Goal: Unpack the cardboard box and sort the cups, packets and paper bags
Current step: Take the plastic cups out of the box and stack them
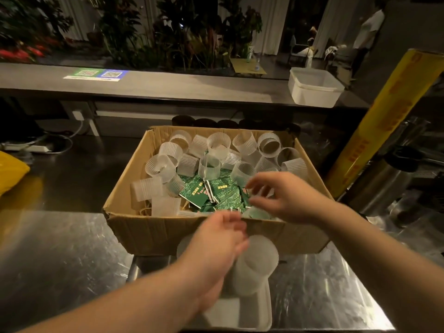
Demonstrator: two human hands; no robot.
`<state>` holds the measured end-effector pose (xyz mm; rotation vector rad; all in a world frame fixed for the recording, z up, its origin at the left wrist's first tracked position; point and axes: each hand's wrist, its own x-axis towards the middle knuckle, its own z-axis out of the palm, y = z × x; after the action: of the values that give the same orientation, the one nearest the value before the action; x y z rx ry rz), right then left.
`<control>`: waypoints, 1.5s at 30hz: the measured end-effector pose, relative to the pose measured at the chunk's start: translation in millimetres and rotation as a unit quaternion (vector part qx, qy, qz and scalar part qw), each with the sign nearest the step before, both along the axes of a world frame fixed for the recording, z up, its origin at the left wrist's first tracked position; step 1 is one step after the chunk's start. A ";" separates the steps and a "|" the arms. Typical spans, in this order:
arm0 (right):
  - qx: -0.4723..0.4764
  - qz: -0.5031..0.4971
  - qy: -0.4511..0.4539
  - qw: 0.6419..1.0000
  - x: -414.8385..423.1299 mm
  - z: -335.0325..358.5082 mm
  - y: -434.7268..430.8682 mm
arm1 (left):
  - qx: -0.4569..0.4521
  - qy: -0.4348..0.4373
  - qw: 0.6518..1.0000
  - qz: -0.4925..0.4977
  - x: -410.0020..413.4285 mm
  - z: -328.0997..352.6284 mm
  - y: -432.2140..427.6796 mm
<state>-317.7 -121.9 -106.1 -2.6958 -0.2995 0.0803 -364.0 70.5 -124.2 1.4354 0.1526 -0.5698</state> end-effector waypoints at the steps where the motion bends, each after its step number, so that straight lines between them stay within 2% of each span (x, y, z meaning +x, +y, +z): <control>1: 0.014 -0.028 0.002 1.000 10.2 0.2 -3.9 | -0.013 -0.047 0.999 -0.008 14.0 15.6 5.5; 4: 0.057 -0.079 0.016 0.995 41.7 -7.9 -4.5 | 0.098 -0.194 0.975 -0.052 79.4 35.6 28.2; 7: 0.067 -0.076 0.074 0.992 69.9 -27.1 10.1 | 0.294 -0.226 0.923 -0.104 146.6 11.5 58.9; 10: 0.053 -0.041 0.154 0.986 90.7 -59.0 35.0 | 0.511 -0.230 0.811 -0.168 181.4 -30.2 80.7; 12: 0.035 -0.022 0.207 0.978 104.4 -75.9 58.0 | 0.601 -0.235 0.738 -0.196 189.8 -50.0 85.5; 14: 0.006 -0.002 0.247 0.969 113.0 -87.0 78.0 | 0.652 -0.259 0.680 -0.212 189.7 -64.0 82.8; 15: -0.010 0.011 0.261 0.965 116.7 -91.2 86.9 | 0.660 -0.273 0.667 -0.213 189.5 -69.2 81.5; 20: -0.101 0.050 0.310 0.944 125.1 -110.1 102.5 | 0.668 -0.296 0.635 -0.251 189.5 -79.8 81.3; 21: -0.105 0.050 0.313 0.943 125.1 -110.8 100.8 | 0.666 -0.300 0.634 -0.254 189.2 -79.1 82.1; 23: -0.055 0.035 0.300 0.952 124.9 -110.0 93.4 | 0.647 -0.320 0.651 -0.237 188.4 -75.6 84.4; 26: 0.117 -0.041 0.266 0.956 125.3 -108.1 72.5 | 0.584 -0.337 0.714 -0.187 186.7 -71.3 91.7; 29: 0.284 -0.140 0.246 0.916 124.0 -104.4 58.2 | 0.495 -0.346 0.787 -0.127 182.8 -65.5 96.9; 33: 0.408 -0.170 0.203 0.874 122.1 -94.7 51.2 | 0.395 -0.374 0.834 -0.088 180.1 -58.4 96.3; 36: 0.438 -0.165 0.179 0.865 120.6 -95.2 47.2 | 0.340 -0.357 0.866 -0.078 175.1 -61.8 95.8; 40: 0.454 -0.168 0.144 0.863 119.1 -95.6 43.8 | 0.343 -0.342 0.872 -0.075 173.0 -62.7 96.4; 43: 0.376 -0.231 0.093 0.893 123.5 -104.1 38.9 | 0.349 -0.354 0.866 -0.061 171.7 -62.4 97.0; 45: 0.281 -0.297 0.061 0.911 125.7 -110.2 34.7 | 0.335 -0.368 0.864 -0.067 169.7 -64.1 97.6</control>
<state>-192.0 -87.2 -216.3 -2.0839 0.4755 -0.0202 -194.3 168.1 -188.3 2.2652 -0.4038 -0.0203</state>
